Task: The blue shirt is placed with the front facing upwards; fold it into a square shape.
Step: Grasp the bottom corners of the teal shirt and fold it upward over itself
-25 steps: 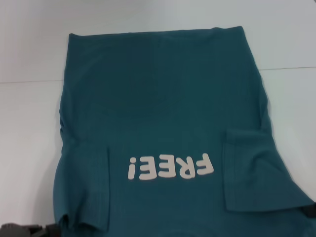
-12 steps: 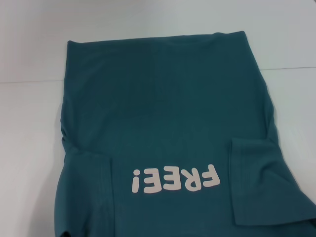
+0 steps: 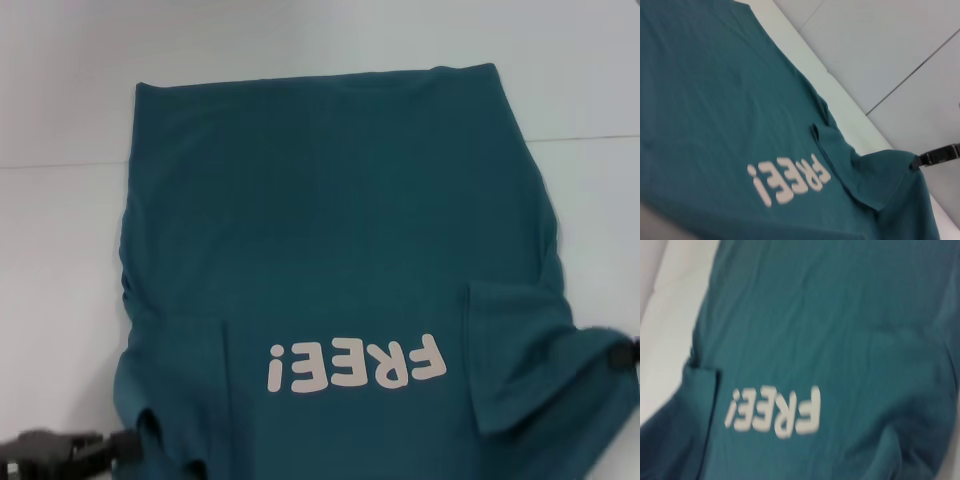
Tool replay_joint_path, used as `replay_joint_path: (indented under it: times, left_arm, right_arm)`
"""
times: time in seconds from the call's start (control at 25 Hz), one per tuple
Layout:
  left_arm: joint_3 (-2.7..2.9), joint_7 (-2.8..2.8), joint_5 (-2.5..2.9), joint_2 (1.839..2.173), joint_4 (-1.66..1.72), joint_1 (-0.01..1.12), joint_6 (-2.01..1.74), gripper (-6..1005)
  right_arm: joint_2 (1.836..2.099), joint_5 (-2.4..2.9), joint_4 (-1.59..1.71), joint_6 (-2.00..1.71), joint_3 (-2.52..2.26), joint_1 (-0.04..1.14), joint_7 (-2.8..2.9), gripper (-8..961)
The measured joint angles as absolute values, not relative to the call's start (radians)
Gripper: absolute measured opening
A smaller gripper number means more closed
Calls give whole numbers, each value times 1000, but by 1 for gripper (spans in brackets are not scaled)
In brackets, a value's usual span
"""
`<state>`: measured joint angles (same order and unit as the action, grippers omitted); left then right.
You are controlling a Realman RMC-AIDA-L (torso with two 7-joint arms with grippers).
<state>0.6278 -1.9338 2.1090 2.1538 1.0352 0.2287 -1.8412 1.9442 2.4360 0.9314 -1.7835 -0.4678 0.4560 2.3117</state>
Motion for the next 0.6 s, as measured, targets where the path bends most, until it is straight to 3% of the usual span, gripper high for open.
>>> replay_joint_path:
  times: [0.16,0.4,0.6]
  left_arm:
    - [572,-1966,2109,2136,1011,293,-1838,31]
    - [450,-1974,2109,2065,862,396,-1815,31]
    - [439,-1977,2115,2032,805,454,-1746,31]
  right_arm:
    - [1934,2434,909,-1748,-446,506,2312,20]
    - [1918,2425,851,-1667,-439,566,2318,20]
    - [1905,2381,818,-1608,-438,597,2331,20]
